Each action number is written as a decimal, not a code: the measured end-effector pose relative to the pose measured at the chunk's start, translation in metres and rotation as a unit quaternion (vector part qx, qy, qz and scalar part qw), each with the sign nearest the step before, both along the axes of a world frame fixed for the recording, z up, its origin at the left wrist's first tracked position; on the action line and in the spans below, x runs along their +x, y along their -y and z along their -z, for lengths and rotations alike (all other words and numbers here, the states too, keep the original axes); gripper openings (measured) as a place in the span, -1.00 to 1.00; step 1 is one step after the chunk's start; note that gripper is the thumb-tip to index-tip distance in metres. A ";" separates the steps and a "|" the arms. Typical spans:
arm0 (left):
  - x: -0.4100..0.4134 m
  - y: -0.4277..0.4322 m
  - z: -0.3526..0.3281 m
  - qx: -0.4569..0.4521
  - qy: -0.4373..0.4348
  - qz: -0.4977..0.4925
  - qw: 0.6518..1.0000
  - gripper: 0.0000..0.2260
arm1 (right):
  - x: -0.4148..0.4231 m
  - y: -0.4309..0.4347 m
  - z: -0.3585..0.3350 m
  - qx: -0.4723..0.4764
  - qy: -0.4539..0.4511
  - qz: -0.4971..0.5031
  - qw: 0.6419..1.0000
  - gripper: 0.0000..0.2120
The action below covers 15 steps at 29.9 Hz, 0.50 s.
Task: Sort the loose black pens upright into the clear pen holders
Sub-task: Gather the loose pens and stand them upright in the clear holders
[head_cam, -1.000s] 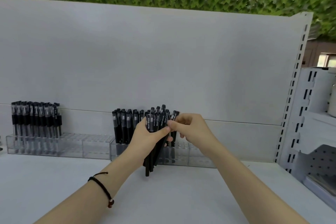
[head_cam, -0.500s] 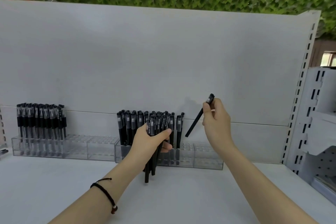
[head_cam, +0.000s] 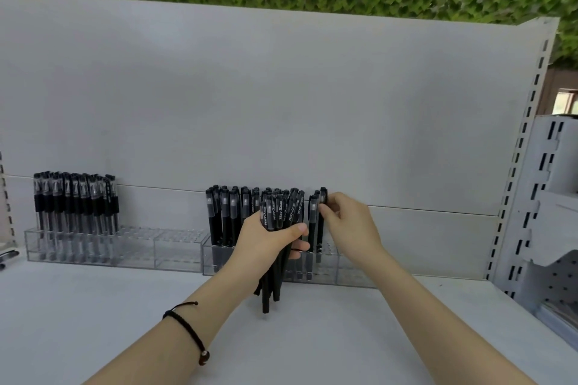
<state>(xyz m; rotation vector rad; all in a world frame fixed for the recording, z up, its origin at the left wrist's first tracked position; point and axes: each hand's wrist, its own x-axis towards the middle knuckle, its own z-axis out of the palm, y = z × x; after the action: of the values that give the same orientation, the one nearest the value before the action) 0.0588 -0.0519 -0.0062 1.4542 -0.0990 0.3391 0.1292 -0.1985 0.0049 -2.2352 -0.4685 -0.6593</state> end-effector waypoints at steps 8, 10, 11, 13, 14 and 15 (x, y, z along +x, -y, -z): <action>-0.001 -0.002 0.003 -0.074 -0.032 0.027 0.996 -0.90 | 0.001 0.005 0.002 0.022 -0.058 0.014 0.998 -0.90; 0.000 -0.003 0.005 -0.090 -0.044 0.038 0.994 -0.89 | -0.005 0.008 0.000 0.064 -0.039 0.028 0.997 -0.87; 0.000 -0.003 0.006 -0.098 -0.050 0.045 0.993 -0.88 | -0.009 0.008 -0.001 0.097 -0.024 0.011 0.995 -0.83; 0.000 -0.002 0.007 -0.102 -0.056 0.058 0.991 -0.85 | -0.018 0.007 -0.005 0.143 -0.027 -0.072 0.987 -0.78; 0.000 -0.001 0.008 -0.095 -0.057 0.063 0.992 -0.84 | -0.023 0.005 -0.007 0.141 -0.045 -0.115 0.982 -0.79; 0.000 0.000 0.009 -0.086 -0.057 0.070 0.992 -0.82 | -0.026 0.002 -0.007 0.130 -0.061 -0.147 0.979 -0.79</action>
<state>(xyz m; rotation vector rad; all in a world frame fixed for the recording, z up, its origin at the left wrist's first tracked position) 0.0585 -0.0524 -0.0147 1.2846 -0.0773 0.1462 0.1028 -0.2007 0.0121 -1.8981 -0.6013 -0.4010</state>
